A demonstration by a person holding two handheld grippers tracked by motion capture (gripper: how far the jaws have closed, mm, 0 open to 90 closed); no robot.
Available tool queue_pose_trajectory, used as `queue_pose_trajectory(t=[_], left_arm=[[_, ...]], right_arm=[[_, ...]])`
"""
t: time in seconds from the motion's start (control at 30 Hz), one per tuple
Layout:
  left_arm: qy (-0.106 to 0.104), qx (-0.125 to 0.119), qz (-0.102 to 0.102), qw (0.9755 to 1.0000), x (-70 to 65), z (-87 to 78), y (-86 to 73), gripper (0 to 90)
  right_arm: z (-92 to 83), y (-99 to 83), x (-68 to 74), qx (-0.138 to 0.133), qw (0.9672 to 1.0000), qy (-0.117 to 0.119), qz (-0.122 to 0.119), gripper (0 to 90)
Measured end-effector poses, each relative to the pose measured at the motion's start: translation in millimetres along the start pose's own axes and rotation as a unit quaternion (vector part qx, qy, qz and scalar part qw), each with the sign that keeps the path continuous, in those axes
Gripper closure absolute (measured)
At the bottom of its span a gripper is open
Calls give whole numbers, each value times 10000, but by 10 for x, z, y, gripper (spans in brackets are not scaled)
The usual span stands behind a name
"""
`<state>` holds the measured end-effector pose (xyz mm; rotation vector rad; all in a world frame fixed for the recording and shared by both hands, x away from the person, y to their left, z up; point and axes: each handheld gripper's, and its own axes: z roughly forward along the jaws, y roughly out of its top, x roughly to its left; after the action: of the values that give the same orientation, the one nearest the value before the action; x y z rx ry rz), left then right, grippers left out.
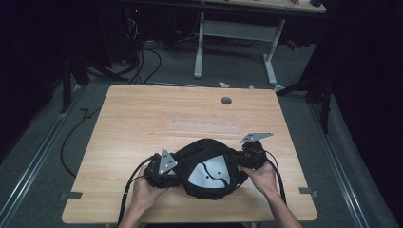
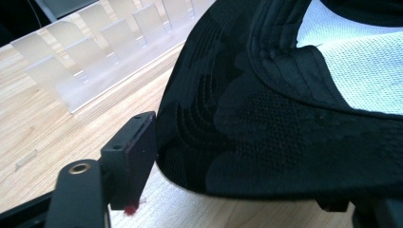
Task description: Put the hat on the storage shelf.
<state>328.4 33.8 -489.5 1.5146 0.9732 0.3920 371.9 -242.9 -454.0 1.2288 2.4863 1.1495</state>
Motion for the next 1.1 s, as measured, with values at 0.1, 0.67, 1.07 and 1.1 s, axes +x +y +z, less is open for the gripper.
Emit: queue_pose_trajectory(t=[0.1,0.67,1.07,1.1], left_arm=[[-16,-25,86,10000,0,-31,19,356],[-122,-147,460,9988,37,-147,109,695],[-448,-34,393,9982,69,-241,155,777],[-491,-3,421,9979,68,-250,152,777]], right_arm=[[17,16,22,1,10000,59,-14,825],[51,43,85,-110,9994,328,-85,783],[-28,136,42,-656,9973,278,165,544],[-28,136,42,-656,9973,278,165,544]])
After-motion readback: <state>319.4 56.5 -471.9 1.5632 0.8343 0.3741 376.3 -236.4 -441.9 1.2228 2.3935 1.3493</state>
